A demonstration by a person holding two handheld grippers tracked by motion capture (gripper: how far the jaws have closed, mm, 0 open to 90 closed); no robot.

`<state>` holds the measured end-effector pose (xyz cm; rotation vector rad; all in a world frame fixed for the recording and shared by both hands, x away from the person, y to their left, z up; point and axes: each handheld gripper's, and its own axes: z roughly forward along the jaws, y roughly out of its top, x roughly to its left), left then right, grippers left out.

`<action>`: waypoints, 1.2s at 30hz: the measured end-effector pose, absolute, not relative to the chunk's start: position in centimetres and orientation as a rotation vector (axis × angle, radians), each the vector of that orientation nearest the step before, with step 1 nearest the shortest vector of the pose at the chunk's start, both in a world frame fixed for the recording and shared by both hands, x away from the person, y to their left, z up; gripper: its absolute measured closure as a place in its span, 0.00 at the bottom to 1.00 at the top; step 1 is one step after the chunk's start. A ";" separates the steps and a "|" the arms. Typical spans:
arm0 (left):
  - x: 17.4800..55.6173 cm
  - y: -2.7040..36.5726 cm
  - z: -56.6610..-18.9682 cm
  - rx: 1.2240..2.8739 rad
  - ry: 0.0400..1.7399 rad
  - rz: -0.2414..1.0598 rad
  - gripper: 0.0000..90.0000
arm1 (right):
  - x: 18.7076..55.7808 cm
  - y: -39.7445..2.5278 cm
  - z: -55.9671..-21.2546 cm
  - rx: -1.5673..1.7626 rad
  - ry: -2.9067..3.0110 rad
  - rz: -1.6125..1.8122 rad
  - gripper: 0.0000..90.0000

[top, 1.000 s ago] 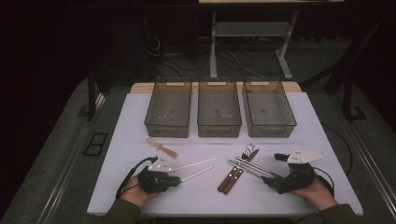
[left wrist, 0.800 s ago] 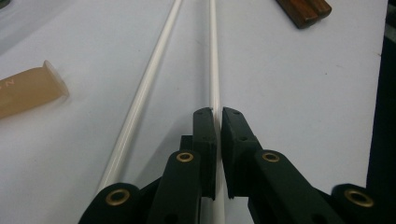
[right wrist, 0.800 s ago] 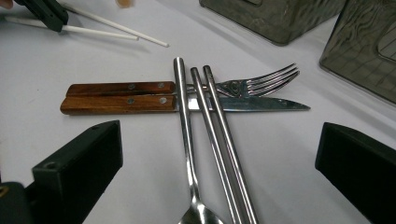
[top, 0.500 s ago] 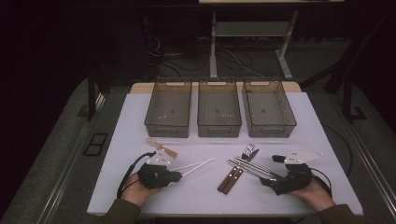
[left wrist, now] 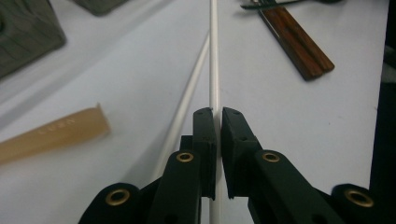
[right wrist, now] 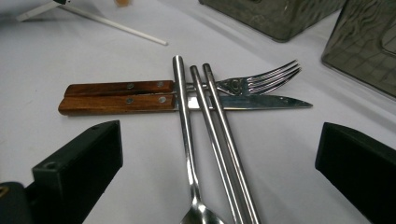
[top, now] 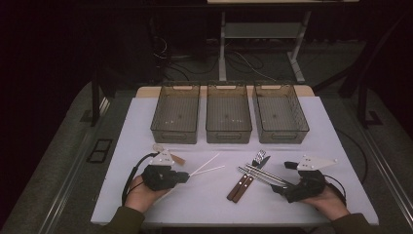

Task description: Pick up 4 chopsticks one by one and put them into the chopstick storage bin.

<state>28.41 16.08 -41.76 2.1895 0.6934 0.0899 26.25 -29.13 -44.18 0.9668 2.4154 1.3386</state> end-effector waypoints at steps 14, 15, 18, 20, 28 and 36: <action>29.2 16.2 -40.6 2.128 0.716 0.106 0.93 | 26.2 -29.1 -44.2 0.959 2.418 1.336 0.01; 29.3 16.2 -40.5 2.127 0.711 0.106 0.93 | 26.2 -29.1 -44.2 0.957 2.418 1.335 0.01; 29.5 16.0 -40.0 2.114 0.704 0.113 0.93 | 26.2 -29.1 -44.2 0.957 2.419 1.334 0.01; 29.6 16.0 -39.7 2.107 0.699 0.122 0.93 | 26.2 -29.1 -44.2 0.958 2.419 1.334 0.01; 29.7 15.4 -37.5 2.044 0.663 0.162 0.94 | 26.2 -29.1 -44.2 0.956 2.421 1.333 0.01; 30.1 14.6 -36.0 2.007 0.631 0.195 0.94 | 26.2 -29.2 -44.1 0.953 2.419 1.335 0.01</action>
